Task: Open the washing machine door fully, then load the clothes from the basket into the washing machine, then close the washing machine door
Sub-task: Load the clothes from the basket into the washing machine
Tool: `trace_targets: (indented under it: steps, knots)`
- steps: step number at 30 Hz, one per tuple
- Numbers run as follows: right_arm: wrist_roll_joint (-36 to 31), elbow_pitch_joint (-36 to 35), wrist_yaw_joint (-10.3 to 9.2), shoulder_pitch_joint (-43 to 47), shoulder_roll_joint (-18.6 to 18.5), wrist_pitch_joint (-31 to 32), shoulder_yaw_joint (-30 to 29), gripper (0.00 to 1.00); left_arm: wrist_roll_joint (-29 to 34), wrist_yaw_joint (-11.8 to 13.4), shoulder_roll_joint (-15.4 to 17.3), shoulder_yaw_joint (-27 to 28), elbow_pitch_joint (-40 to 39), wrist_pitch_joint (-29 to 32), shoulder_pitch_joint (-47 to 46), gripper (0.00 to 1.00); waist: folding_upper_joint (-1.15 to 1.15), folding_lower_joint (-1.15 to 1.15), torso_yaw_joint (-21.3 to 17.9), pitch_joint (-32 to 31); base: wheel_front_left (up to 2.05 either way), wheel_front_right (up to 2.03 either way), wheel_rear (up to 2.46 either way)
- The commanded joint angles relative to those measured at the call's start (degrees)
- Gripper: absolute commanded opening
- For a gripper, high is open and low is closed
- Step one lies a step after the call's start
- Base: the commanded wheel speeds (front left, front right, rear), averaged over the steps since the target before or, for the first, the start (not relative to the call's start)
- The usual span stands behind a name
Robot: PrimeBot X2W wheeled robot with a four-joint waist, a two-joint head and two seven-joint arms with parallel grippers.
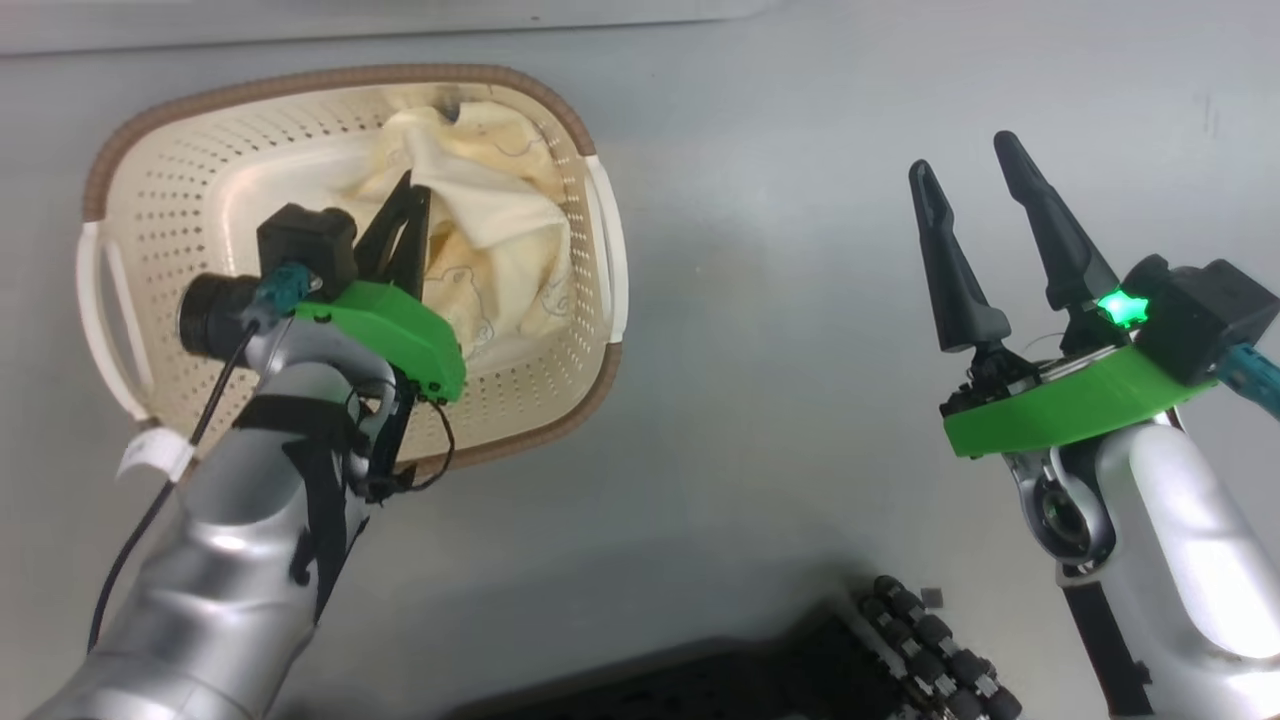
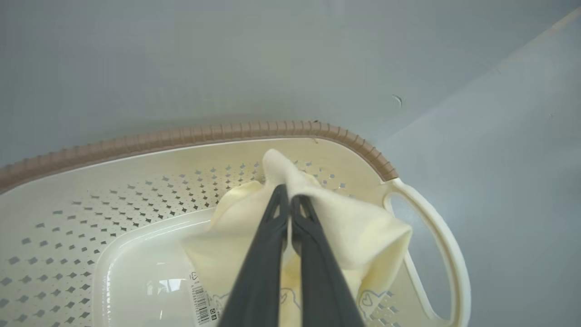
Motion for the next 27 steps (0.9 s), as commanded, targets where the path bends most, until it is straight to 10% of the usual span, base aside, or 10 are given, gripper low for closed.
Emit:
trace_targets:
  steps: [1,27]
  knots:
    - [-0.2,-1.1,-0.16,2.6,-0.9,-0.4,0.8,1.0,1.6,0.3,1.5,2.8,-3.7,-0.6,2.9,0.0,0.0,0.0,1.7,-3.3,0.0,0.0,0.0]
    - [1.7,2.5,-0.16,6.9,-3.2,-0.4,1.3,1.0,12.4,0.0,-2.9,24.5,-32.8,-0.6,27.4,0.0,0.0,0.0,7.0,-25.4,0.0,0.0,0.0]
